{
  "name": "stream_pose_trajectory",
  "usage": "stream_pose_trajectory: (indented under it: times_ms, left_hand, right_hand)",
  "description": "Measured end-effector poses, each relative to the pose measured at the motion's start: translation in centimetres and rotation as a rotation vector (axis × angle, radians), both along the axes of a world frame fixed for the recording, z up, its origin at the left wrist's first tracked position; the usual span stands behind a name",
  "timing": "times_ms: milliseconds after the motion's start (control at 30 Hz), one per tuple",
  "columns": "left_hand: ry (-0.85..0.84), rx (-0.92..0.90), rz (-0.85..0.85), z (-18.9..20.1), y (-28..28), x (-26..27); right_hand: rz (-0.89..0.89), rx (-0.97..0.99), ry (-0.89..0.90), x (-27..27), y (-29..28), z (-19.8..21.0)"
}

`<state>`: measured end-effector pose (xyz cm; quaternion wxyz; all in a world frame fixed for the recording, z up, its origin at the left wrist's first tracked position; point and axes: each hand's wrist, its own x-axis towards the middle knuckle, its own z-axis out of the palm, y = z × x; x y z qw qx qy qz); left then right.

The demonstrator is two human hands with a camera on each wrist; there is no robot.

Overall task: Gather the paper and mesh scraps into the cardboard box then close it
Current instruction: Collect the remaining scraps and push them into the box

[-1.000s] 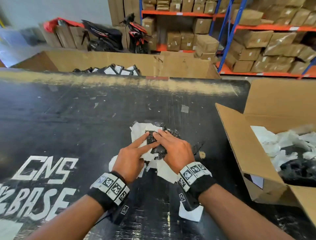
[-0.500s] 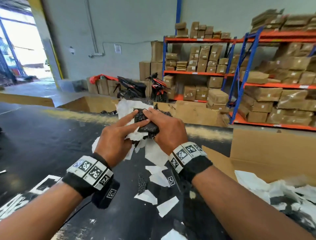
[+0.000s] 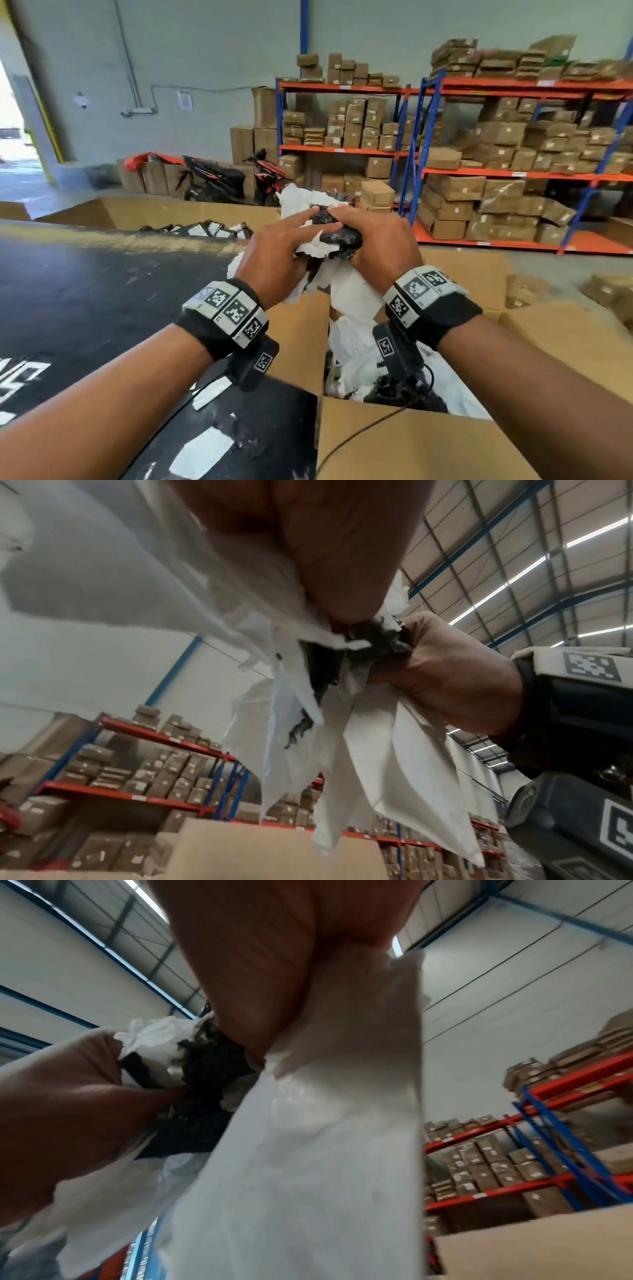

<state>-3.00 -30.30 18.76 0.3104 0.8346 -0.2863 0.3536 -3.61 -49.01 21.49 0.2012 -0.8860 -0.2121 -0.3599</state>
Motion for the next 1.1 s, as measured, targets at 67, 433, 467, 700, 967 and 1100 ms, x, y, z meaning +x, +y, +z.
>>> stream_pose_trajectory:
  times_ms: [67, 433, 467, 700, 967, 1100]
  left_hand:
    - [0.032, 0.015, -0.07, -1.0, -4.0, 0.6]
    - [0.308, 0.356, -0.31, -6.8, -15.1, 3.3]
    - [0.332, 0.366, -0.316, -7.2, -15.2, 3.2]
    - [0.422, 0.363, -0.338, -8.9, -13.4, 0.4]
    - [0.38, 0.287, -0.407, -8.0, -10.7, -3.6]
    - [0.368, 0.298, -0.417, -7.9, -10.9, -4.6]
  right_hand:
    - [-0.053, -0.012, 0.044, -0.1, -3.9, -0.9]
    - [-0.343, -0.091, 0.628, -0.2, -15.2, -6.5]
    - [-0.357, -0.066, 0.654, -0.5, -15.3, -7.5]
    - [-0.383, 0.006, 0.721, -2.9, -13.3, -11.0]
    - [-0.417, 0.046, 0.662, -8.2, -10.4, -9.8]
    - [-0.431, -0.033, 0.681, -10.2, -10.1, -8.6]
